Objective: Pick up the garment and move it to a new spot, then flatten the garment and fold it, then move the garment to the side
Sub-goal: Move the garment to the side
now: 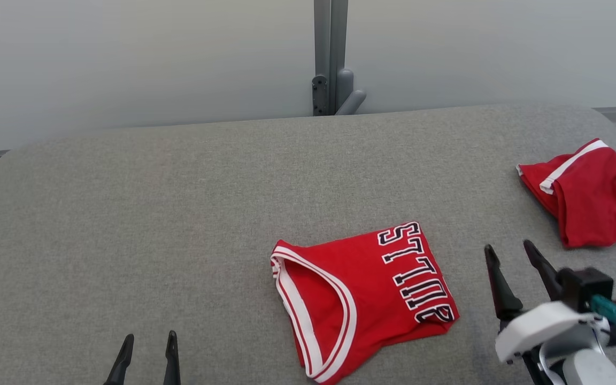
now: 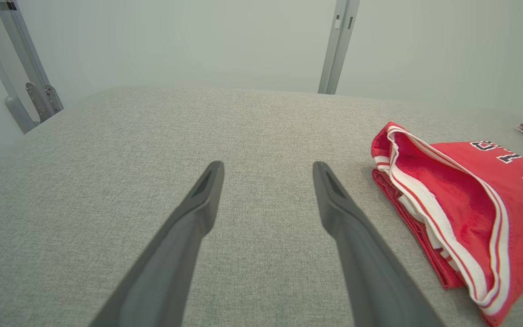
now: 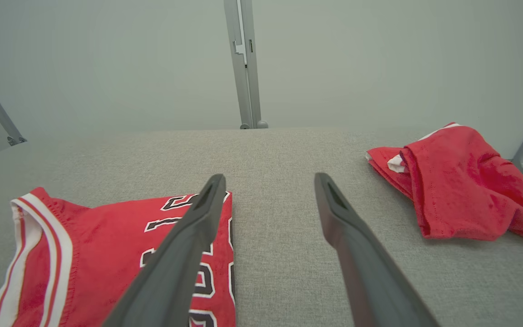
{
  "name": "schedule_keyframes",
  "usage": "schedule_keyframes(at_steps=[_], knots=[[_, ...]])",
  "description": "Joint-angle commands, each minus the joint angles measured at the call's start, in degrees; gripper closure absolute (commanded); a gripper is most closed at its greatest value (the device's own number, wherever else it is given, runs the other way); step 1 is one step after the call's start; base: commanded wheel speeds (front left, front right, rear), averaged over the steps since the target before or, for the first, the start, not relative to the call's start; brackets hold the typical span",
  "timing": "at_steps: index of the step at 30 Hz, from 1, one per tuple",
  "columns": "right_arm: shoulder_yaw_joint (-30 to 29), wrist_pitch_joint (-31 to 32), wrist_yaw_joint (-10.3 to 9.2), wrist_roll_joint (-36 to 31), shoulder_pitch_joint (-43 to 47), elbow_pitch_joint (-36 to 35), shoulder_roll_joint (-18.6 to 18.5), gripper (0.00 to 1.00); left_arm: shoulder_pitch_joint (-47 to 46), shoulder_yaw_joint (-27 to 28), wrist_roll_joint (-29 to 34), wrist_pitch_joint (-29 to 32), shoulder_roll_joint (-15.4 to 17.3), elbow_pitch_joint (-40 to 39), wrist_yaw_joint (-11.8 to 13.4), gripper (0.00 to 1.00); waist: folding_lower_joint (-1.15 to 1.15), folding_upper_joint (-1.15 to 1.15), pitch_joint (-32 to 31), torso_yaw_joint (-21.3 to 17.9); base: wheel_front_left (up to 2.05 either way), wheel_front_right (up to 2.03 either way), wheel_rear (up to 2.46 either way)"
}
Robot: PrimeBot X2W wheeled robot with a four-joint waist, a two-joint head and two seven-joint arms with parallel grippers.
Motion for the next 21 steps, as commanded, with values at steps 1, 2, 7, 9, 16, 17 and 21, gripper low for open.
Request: schedule_keyframes(at_steps=[1,2,7,9,16,17,21], knots=[[0.14,0.57,-0.05,0.60,-1.10,-0.18,-0.75,0.00,-0.04,0.07,0.10,-0.14,0.12,-0.25,-0.19,0.00,0.00,0.23,0.33,-0.14,0.00,0.00,0.00],[1.60,3.01,-0.05,1.73,-2.41,-0.47,-1.66,0.00,-0.04,0.04,0.09,-0.14,0.12,-0.27,-0.14,0.00,0.00,0.23,0.65,-0.23,0.00,0.00,0.00],[7.03,16.63,-0.05,6.43,-9.06,0.24,-5.13,0.00,-1.96,-0.79,0.32,-0.14,0.12,-0.62,-0.02,0.00,0.00,0.23,4.33,0.11,0.00,0.00,0.00],[8.83,20.22,-0.05,7.65,-11.92,1.50,-6.03,0.00,-3.38,-1.20,0.76,-0.14,0.12,-0.82,0.19,0.00,0.00,0.23,6.86,0.49,0.00,0.00,0.00],[12.62,23.78,-0.05,9.54,-18.41,9.69,-6.40,0.00,-8.56,-3.02,1.24,-0.14,0.12,-1.06,0.57,0.00,0.00,0.23,13.73,2.66,0.00,0.00,0.00],[13.34,23.84,-0.05,10.27,-18.92,10.92,-6.28,0.00,-9.05,-3.12,1.28,-0.14,0.12,-0.91,0.57,0.00,0.00,0.23,14.22,2.89,0.00,0.00,0.00],[15.76,23.30,-0.05,14.17,-20.17,14.89,-5.93,0.00,-10.38,-3.31,1.63,-0.14,0.12,-0.45,0.64,0.00,0.00,0.23,15.36,3.50,0.00,0.00,0.00]])
